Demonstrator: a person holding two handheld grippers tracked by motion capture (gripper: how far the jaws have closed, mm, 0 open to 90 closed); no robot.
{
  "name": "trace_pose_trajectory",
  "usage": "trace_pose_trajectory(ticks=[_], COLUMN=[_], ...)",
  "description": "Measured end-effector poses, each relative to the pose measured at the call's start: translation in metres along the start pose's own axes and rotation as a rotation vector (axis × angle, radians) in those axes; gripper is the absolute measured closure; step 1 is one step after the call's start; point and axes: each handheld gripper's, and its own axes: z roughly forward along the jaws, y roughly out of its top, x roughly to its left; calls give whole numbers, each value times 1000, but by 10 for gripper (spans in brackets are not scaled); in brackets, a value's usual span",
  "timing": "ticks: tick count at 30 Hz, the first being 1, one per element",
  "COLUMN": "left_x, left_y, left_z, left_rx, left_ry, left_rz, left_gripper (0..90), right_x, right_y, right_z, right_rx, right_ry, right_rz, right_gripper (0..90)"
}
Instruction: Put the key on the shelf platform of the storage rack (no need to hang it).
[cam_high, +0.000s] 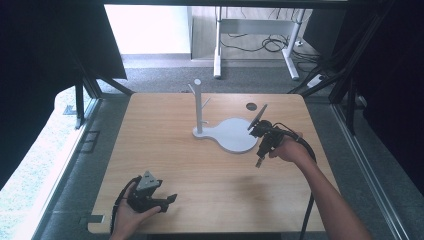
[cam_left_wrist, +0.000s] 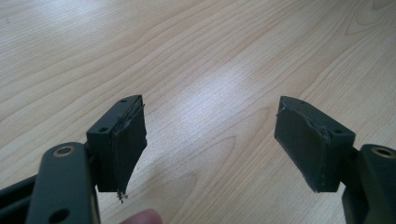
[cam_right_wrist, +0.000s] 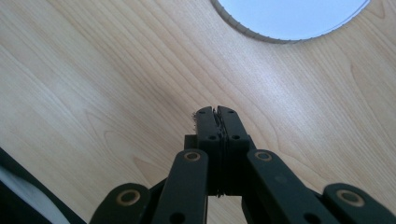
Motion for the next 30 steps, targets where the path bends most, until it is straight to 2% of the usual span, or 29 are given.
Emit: trace_pose_trajectory(ticks=[18,30], left_x=[2,3], left_y=[0,-1], left_z=[-1,-1], left_rx=[-4,-4], left_ry=[2,2], left_rz=[-1,-5], left_gripper=[253,253], right_x=[-18,-24], right_y=[15,29], right_z=[1,0], right_rx=[-1,-2], right_ry=[-3,-3], right_rz=[51,58], right_gripper=[900,900])
